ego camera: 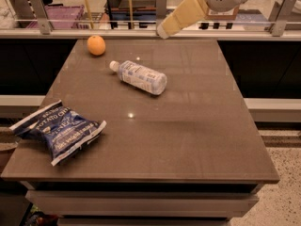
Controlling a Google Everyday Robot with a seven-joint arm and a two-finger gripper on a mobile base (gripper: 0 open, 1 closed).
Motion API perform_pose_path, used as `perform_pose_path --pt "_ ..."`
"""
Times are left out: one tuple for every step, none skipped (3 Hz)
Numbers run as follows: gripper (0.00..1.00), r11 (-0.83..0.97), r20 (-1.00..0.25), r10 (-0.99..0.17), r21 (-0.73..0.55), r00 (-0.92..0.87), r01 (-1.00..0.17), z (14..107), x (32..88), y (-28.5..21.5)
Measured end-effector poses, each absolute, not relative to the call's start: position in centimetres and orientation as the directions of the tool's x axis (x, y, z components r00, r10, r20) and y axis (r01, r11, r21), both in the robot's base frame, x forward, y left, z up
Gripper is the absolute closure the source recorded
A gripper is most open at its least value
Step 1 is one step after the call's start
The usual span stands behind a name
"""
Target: Pick orange
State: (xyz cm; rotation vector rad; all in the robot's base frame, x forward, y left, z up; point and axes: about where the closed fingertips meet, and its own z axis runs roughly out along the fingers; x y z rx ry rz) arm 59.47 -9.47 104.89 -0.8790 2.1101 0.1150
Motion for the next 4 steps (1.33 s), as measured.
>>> perform_pose_path --pt "0.00 0.743 -0.739 -0.544 -0.203 -0.399 -0.637 103.7 62.1 -7.1" --pt "0.00 0.746 -0.751 -0.521 -0.170 -0.405 -0.643 102.1 64.5 -4.7" --pt "0.00 0.756 -0.763 -0.485 -0.121 -0.426 -0.644 100.6 66.5 -2.3" --pt "0.00 0.767 -0.763 -0.455 -0.074 -0.458 -0.637 99.8 67.7 -0.4"
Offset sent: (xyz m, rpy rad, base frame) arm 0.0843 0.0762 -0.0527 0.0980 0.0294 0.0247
